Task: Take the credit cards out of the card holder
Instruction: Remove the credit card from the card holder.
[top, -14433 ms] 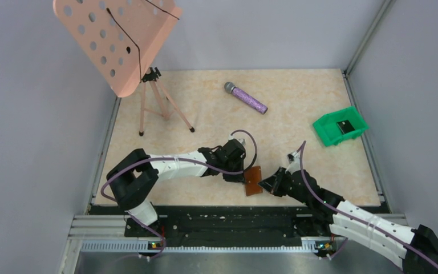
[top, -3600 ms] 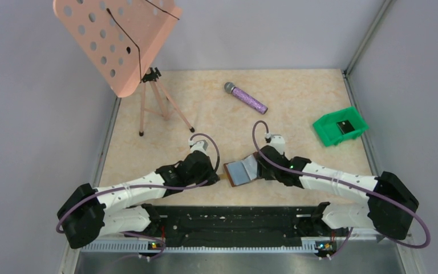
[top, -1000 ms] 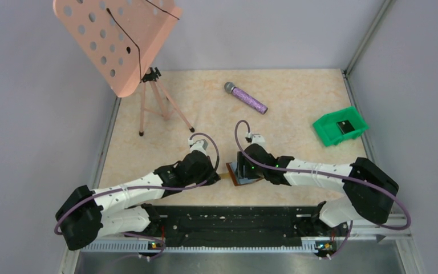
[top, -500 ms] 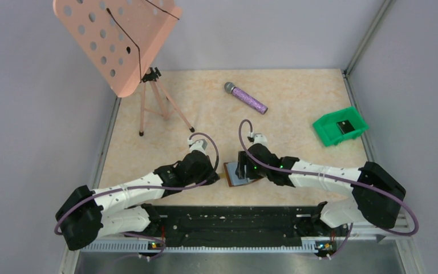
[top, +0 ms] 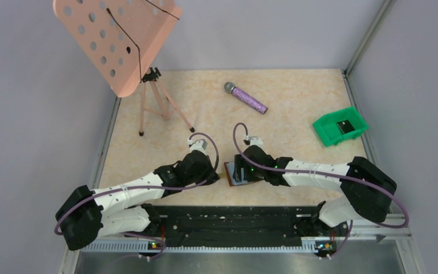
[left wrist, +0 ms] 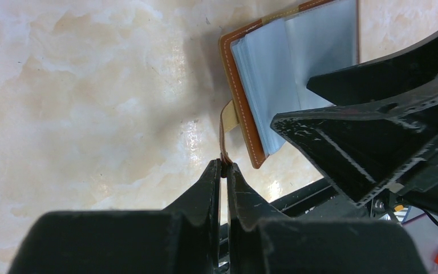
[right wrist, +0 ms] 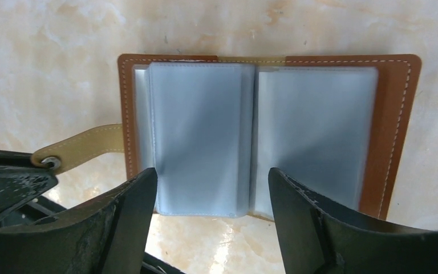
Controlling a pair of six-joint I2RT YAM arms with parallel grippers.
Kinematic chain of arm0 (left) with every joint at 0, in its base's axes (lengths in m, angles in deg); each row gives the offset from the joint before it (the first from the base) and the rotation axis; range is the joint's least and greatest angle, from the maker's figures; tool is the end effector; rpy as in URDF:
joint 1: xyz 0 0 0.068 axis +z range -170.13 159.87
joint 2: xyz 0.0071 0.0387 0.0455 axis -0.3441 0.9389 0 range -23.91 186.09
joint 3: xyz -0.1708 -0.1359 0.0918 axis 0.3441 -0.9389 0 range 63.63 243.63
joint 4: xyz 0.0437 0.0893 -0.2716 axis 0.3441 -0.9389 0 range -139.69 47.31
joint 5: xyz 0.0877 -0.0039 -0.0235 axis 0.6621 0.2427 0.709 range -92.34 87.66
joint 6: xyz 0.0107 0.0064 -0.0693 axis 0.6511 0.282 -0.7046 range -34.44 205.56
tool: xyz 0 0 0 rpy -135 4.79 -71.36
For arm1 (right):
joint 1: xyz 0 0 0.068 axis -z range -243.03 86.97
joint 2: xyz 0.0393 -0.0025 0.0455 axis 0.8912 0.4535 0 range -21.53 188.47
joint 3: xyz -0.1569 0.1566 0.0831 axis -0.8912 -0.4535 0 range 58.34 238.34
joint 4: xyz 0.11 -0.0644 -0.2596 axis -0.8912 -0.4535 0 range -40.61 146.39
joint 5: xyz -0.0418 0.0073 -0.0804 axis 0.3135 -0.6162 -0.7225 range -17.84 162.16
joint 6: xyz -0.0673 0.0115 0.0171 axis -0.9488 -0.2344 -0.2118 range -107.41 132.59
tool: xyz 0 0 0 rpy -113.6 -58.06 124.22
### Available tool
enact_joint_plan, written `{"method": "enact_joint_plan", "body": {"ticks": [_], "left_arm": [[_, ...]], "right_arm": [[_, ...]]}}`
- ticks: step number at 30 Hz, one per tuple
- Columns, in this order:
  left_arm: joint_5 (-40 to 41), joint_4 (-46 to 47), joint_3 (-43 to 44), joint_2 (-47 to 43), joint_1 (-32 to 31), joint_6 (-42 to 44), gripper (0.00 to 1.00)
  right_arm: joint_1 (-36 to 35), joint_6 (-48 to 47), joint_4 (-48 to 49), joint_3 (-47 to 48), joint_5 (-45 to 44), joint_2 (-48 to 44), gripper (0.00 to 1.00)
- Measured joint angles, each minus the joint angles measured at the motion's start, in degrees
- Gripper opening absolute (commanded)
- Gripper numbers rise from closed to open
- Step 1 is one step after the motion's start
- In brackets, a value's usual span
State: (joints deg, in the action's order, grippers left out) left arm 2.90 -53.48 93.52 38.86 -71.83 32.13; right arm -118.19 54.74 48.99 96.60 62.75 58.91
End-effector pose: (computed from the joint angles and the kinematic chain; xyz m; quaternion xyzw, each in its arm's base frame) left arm 0.1742 -0.2120 0.1257 -0.0318 0.9180 -0.2865 0.2722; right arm 0.1853 0.2497 0.0975 -0.0778 0.9325 0.2076 0.2852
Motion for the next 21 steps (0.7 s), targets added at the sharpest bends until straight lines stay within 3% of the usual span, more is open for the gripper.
{"method": "enact_joint_plan", "body": {"ticks": [5, 13, 21], "left_arm": [[0.0, 0.0, 0.0, 0.0, 0.0, 0.0, 0.00], [0.1, 0.0, 0.0, 0.0, 0.0, 0.0, 0.00], [0.2, 0.0, 0.0, 0.0, 0.0, 0.0, 0.00]], "right_arm": [[-1.1, 0.0, 0.3, 0.7, -0.5, 2.4, 0.72], [-1.6, 0.0, 0.4, 1.2, -1.1, 3.0, 0.59], [-1.7, 0.1, -0.9, 1.3, -2.8, 2.9, 0.61]]}}
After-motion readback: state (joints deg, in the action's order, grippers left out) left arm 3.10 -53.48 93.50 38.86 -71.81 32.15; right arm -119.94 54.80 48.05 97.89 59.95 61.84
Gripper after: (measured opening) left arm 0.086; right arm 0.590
